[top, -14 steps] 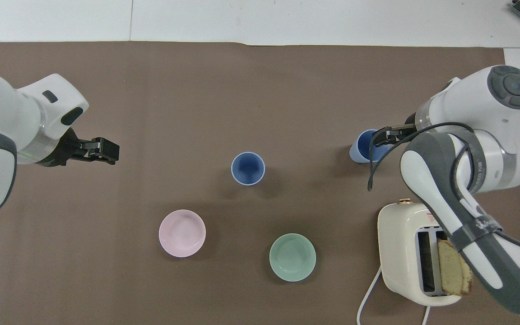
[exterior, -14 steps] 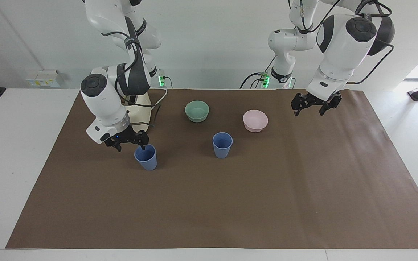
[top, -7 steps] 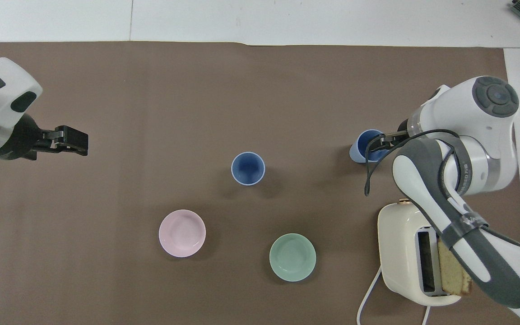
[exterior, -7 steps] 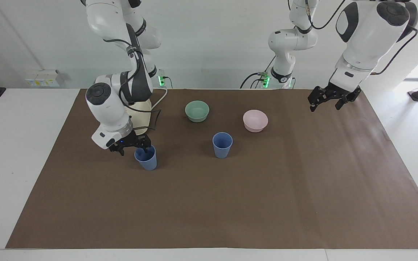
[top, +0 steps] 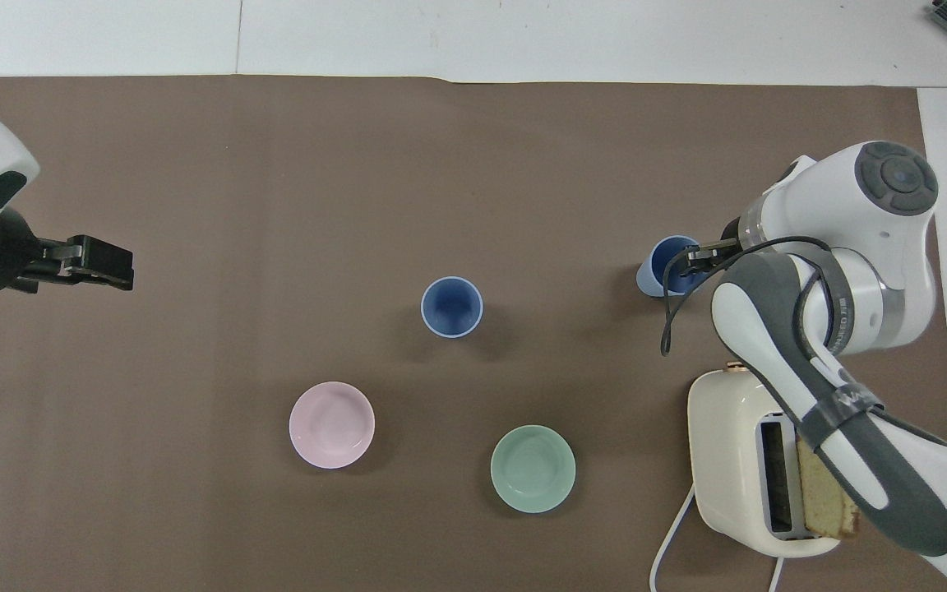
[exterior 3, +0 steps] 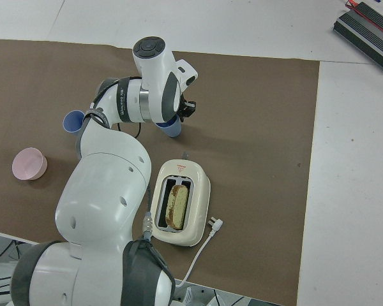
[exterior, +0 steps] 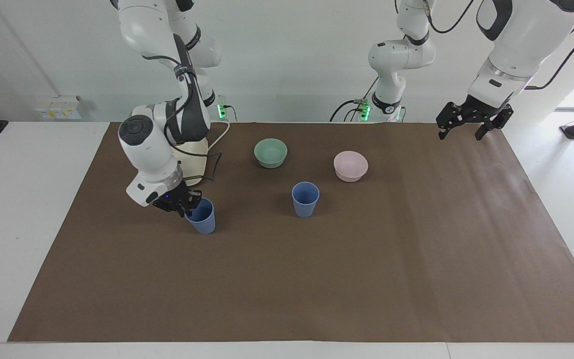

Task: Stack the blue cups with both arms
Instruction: 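Grasp the other blue cup with the right gripper while the left gripper retracts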

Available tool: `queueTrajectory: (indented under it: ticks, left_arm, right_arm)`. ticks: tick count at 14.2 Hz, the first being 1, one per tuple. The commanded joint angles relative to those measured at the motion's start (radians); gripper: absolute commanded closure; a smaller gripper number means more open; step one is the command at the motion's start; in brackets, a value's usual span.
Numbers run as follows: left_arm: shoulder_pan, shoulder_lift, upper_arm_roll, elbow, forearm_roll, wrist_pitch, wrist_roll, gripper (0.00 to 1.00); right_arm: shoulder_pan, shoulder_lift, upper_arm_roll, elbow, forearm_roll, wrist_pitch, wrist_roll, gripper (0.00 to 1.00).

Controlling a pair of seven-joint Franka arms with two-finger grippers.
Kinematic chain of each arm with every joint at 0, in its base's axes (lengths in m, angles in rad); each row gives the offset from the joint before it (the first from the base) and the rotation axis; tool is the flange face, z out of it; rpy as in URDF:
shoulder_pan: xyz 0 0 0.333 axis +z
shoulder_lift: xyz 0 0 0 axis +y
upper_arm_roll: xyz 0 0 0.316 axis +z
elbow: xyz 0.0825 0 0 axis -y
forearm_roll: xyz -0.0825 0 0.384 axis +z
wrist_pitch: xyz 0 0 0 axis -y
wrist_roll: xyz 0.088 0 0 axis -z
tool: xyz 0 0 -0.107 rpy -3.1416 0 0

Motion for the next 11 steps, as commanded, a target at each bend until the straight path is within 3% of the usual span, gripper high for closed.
queueTrajectory:
  ticks: [1,4,9,11]
  left_arm:
    - [-0.042,-0.034,0.036,-0.038,-0.011,-0.016,0.016,0.00]
    - [-0.060,-0.040,0.050,-0.045,-0.011,-0.016,0.018,0.00]
    - [-0.053,-0.040,0.048,-0.046,-0.011,-0.011,0.013,0.00]
    - [-0.049,-0.034,0.048,-0.019,-0.011,0.003,0.007,0.00]
  right_arm:
    - [0.004,0.009,0.001,-0.003,0.006,0.025,-0.020,1.00]
    - [0.022,0.014,0.001,0.026,0.004,-0.004,-0.011,1.00]
    - [0.077,-0.001,0.003,0.257,0.011,-0.323,0.084,1.00]
    - [0.123,-0.004,0.003,0.313,-0.002,-0.376,0.138,1.00]
